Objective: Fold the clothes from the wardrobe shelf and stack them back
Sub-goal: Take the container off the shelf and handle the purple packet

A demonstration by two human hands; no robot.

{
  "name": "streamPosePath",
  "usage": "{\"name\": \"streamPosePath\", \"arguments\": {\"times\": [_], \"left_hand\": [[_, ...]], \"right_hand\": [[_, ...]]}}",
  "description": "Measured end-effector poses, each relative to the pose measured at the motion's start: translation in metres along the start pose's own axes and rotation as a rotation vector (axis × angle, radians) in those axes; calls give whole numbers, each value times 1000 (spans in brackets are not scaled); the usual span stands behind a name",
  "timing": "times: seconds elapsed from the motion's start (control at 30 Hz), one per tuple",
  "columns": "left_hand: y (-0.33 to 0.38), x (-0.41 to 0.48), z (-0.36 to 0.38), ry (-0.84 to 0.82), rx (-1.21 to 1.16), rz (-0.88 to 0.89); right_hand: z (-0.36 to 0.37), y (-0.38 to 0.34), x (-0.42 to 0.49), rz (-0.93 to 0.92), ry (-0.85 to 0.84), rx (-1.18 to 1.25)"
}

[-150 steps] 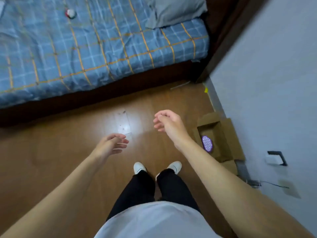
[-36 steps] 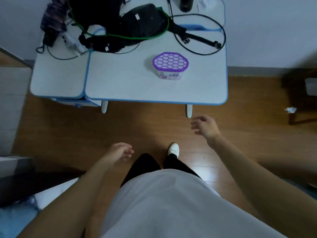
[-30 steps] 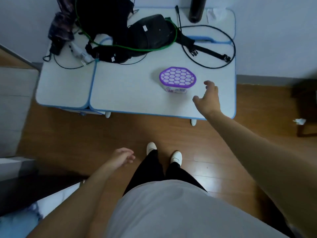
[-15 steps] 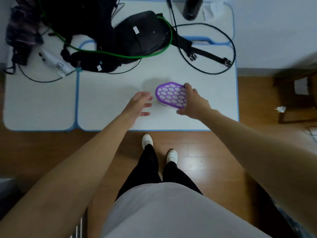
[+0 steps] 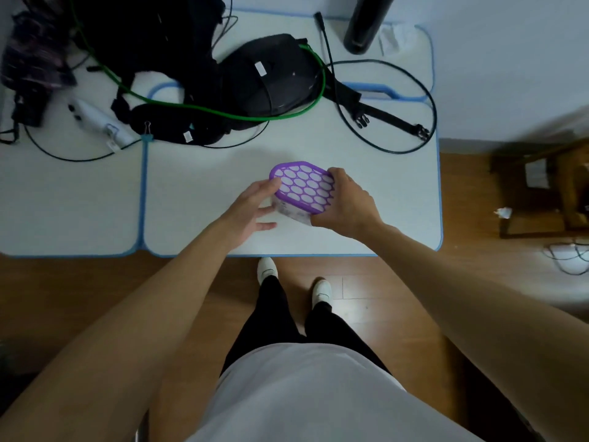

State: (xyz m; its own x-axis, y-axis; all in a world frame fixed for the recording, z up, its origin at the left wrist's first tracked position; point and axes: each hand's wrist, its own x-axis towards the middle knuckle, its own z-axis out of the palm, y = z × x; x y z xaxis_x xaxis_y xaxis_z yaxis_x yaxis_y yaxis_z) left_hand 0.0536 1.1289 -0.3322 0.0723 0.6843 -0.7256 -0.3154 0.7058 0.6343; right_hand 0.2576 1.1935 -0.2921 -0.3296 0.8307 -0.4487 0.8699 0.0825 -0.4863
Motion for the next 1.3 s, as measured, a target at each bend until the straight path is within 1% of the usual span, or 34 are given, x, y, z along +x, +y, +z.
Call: {"name": "streamPosePath", "arguments": {"times": [0.07, 0.13, 0.27, 0.43, 0.53, 0.7, 0.87, 0.97, 1.1, 1.2, 1.3], "left_hand": [[5, -13, -3, -5, -42, 41], [11, -29, -2, 32, -48, 102], [19, -63, 7, 173, -34, 225], [22, -105, 33, 369, -67, 329], [17, -127, 54, 455, -120, 366], [-5, -161, 89, 582, -274, 428], [-33, -203, 114, 761, -428, 456], [-54, -239, 120, 890, -495, 468], [-87, -298, 125, 1004, -510, 523], [-120, -348, 127, 1069, -592, 559], [-159, -394, 130, 1132, -708, 567]], "right_hand": [[-10, -11, -1, -55, -11, 24], [-20, -20, -3, -117, -28, 59], [-41, -35, -10, -272, -61, 111], [-64, -40, -23, -446, -94, 184], [-77, -40, -30, -546, -159, 199], [-95, -41, -41, -679, -299, 138], [-89, -59, -69, -837, -389, 76], [-75, -76, -100, -938, -391, 36], [-52, -99, -147, -1080, -390, 60], [-30, -116, -184, -1152, -563, 129], [-6, -135, -223, -1191, -788, 65]]}}
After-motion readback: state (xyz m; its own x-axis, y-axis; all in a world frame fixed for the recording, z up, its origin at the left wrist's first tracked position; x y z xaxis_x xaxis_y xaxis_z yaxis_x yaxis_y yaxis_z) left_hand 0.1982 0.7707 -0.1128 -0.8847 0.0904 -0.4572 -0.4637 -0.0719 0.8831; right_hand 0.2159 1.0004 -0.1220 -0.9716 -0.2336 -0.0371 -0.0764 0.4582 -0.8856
